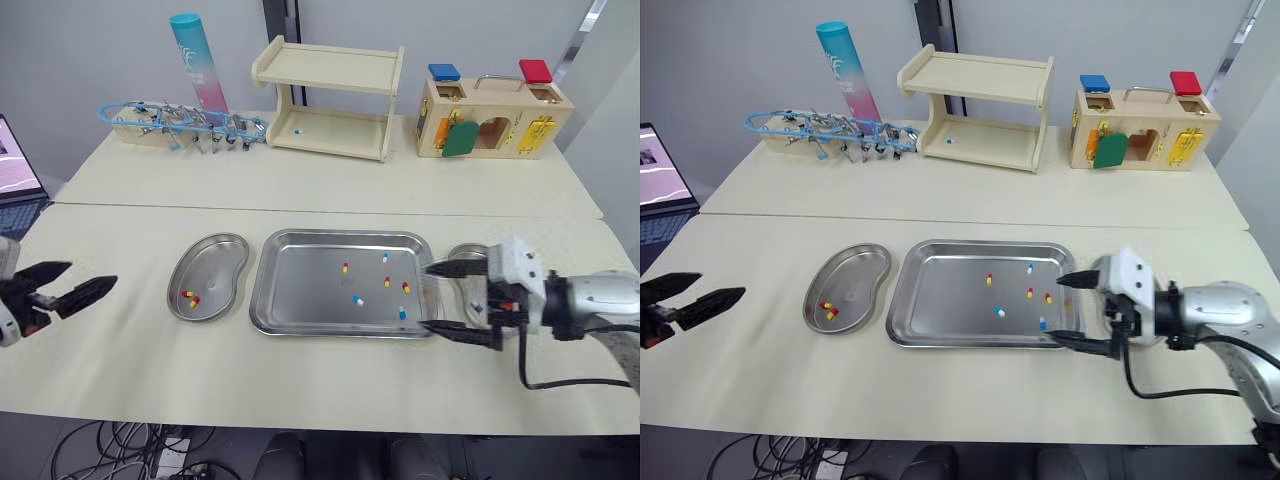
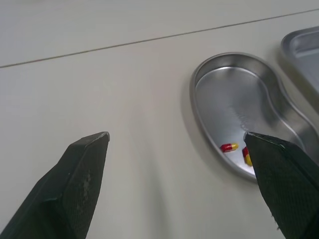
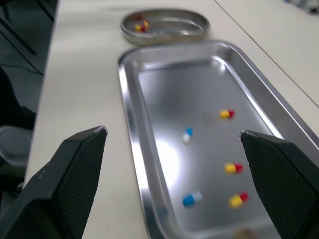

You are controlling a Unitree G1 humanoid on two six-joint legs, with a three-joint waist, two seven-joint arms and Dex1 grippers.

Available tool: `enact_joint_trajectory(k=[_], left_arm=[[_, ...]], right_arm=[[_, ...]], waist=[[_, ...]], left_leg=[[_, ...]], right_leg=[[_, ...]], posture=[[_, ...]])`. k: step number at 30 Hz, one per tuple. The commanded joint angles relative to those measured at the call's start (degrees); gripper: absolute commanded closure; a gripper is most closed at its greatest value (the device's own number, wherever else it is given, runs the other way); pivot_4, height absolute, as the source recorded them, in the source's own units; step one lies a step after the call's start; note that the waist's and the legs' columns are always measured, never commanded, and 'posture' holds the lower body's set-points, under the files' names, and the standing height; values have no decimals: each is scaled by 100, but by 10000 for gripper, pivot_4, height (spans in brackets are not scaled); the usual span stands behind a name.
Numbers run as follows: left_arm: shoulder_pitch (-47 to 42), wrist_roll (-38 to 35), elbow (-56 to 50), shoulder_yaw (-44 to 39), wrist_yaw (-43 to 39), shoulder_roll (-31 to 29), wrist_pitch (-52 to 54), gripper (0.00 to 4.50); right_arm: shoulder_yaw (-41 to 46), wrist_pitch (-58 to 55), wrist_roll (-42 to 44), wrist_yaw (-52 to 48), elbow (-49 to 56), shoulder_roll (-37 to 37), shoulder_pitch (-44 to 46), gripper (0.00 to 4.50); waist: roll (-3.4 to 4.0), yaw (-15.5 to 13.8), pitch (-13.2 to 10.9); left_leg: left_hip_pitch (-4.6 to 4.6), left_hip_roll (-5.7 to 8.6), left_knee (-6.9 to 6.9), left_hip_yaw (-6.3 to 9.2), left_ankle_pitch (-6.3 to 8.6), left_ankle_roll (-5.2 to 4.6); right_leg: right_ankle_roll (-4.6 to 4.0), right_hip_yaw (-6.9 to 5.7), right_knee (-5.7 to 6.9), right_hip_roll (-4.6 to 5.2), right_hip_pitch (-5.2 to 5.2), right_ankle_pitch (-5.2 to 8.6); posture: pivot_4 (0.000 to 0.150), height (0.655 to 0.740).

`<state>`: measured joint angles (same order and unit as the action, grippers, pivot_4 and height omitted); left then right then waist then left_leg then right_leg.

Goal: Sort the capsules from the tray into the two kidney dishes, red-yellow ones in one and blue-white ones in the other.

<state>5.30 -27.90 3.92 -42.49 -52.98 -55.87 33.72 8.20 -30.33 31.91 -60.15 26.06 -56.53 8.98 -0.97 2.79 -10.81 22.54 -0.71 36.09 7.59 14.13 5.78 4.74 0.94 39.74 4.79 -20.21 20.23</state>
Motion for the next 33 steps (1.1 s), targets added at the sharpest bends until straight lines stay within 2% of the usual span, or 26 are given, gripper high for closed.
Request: enact_joint_trajectory(k=[1, 11, 21, 28, 33], left_arm=[[220, 296, 493, -320, 94, 131, -804, 236], [940, 320, 597, -361, 145, 677, -1506, 236], [1258, 227, 691, -522, 123, 700, -1654, 236], [1234, 126, 591, -612, 63, 598, -1572, 236], [991, -53, 240, -344, -66, 468, -1376, 236]], right_arm=[[799, 521, -472, -279, -504, -423, -516, 0], [1742, 858, -964, -614, -1843, -687, -1596, 0], [1710, 1153, -1215, -754, -2212, -735, -1609, 0], [1689, 1187, -1261, -855, -2254, -741, -1582, 0], [1638, 1115, -1208, -876, -2124, -717, -1491, 0]], waist=[[0, -8, 0], [-4, -7, 2], [-4, 17, 3], [-4, 14, 2], [-4, 13, 2]], left_leg=[[1, 0, 0, 1, 0, 0], [-1, 0, -1, -3, 0, 0], [-9, -1, -2, -5, 0, 0], [-9, -1, -2, -5, 0, 0], [-9, -1, -2, -4, 0, 0]], right_leg=[[0, -1, 0, 0, 0, 0], [-1, 2, -5, 0, 5, -1], [-2, 3, -5, 0, 13, -1], [-2, 3, -6, 0, 13, -1], [-2, 2, -6, 0, 14, -1]], posture=[[1500, 7400], [1500, 7400], [1500, 7400], [1500, 7400], [1500, 7400]])
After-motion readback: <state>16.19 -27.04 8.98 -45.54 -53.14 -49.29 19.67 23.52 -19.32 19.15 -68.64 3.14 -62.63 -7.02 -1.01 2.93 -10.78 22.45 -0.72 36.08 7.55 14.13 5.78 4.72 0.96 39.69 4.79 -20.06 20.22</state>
